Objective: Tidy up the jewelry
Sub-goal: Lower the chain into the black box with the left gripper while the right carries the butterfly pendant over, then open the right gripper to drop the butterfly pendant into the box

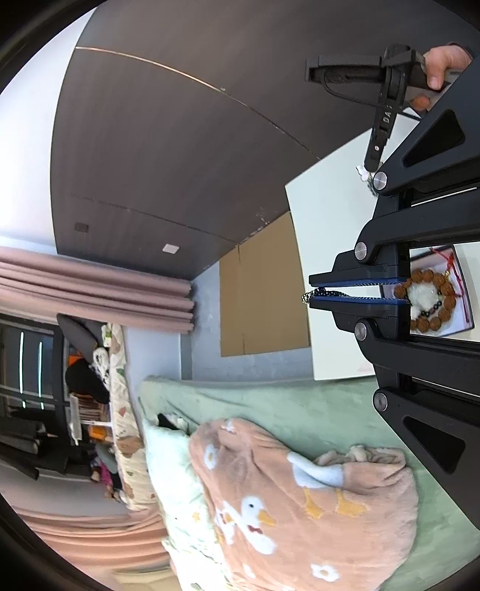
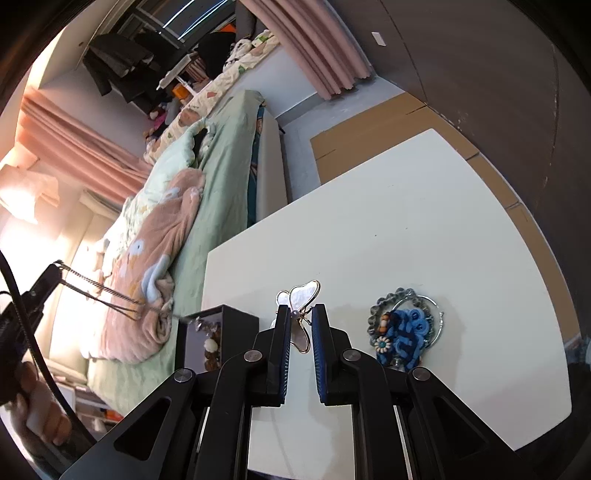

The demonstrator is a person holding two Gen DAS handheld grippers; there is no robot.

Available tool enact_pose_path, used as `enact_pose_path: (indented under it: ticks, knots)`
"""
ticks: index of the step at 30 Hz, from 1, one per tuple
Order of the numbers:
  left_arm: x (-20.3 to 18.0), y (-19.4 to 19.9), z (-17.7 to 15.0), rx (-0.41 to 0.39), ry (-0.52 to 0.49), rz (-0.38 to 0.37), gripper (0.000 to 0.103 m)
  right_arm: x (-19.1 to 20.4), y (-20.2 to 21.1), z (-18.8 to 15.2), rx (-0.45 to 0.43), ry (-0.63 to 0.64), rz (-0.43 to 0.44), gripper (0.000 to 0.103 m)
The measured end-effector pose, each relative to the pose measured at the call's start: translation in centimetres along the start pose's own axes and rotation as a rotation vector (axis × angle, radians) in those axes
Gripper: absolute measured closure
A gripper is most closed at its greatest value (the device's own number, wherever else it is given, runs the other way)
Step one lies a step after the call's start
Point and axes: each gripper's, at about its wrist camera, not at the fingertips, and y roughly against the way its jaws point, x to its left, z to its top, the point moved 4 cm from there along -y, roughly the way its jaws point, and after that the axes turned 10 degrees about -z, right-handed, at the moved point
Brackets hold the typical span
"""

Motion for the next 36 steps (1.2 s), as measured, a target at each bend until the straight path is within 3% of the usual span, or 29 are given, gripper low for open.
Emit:
enact_pose_path:
  ticks: [12, 20, 28, 29, 31, 33, 36]
  knots:
    - [1.6, -2.3, -3.0, 0.059, 0.041, 0.016, 0.099, 1.5, -0.4, -0.5, -0.007, 0.025, -0.004, 0.090]
    - [3.7, -5.1, -5.2, 0.167, 0.141, 0.044, 0.098, 3.4, -0.3, -0.8, -0.024, 0.042, 0.040, 0.090]
    - [4.6, -4.3, -5.7, 0.185, 0.173, 0.037, 0.095, 6.7, -1.4, -1.9, 0.002, 0.075, 0.142, 0.090]
    - [4.7, -4.1, -5.7, 0.183, 0.178, 0.037, 0.091, 7.1, -1.6, -2.1, 0.007, 0.075, 0.158, 0.090]
    - [5.2, -3.3, -5.7, 0.167, 0.196, 0.040, 0.071, 8.0, -2.1, -2.4, 0.018, 0.078, 0.190, 0.090]
    - [5.6, -2.5, -5.6, 0.136, 0.215, 0.043, 0.034, 8.9, -2.6, -2.6, 0.023, 0.083, 0.212, 0.090]
    - [5.8, -1.4, -5.3, 0.101, 0.239, 0.036, 0.027, 10.4, -3.3, -2.9, 0.039, 0.089, 0.261, 0.090]
